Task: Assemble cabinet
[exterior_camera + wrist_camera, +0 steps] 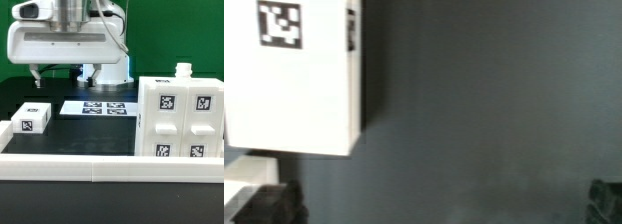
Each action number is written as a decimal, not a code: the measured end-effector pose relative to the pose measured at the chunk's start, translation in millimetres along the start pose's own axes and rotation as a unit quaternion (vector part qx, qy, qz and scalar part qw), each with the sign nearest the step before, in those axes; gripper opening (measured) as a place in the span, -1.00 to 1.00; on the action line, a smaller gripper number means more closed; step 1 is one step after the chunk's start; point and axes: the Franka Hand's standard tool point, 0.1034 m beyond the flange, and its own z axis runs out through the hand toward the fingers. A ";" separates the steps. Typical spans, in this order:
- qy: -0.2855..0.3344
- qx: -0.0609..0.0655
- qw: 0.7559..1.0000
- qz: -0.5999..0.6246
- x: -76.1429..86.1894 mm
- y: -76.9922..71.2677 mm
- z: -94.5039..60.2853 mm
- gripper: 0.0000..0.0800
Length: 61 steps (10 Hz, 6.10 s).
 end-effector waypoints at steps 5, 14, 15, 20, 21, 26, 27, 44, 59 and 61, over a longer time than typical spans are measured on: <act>-0.015 -0.007 1.000 0.007 -20.7 38.7 22.2 0.99; -0.026 -0.024 0.999 -0.011 -33.4 43.2 65.0 0.99; -0.028 -0.024 0.999 -0.012 -34.6 42.4 67.9 0.99; -0.030 -0.024 0.999 -0.013 -35.1 41.1 69.3 0.39; -0.030 -0.024 0.999 -0.013 -35.1 41.1 69.3 0.40; -0.035 -0.011 0.999 -0.014 -33.0 36.8 53.7 0.40; -0.030 -0.005 0.999 -0.016 -27.9 31.1 37.3 0.40; -0.032 0.010 0.996 0.077 95.7 -104.4 -98.0 0.40; -0.029 0.004 0.998 0.046 166.8 -186.7 -101.3 0.40; -0.024 0.004 0.999 0.042 175.1 -194.4 -101.9 0.40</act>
Offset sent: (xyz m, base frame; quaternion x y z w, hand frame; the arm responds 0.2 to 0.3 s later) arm -0.0023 -0.0241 -0.0166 0.0239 0.0110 -0.0009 0.9997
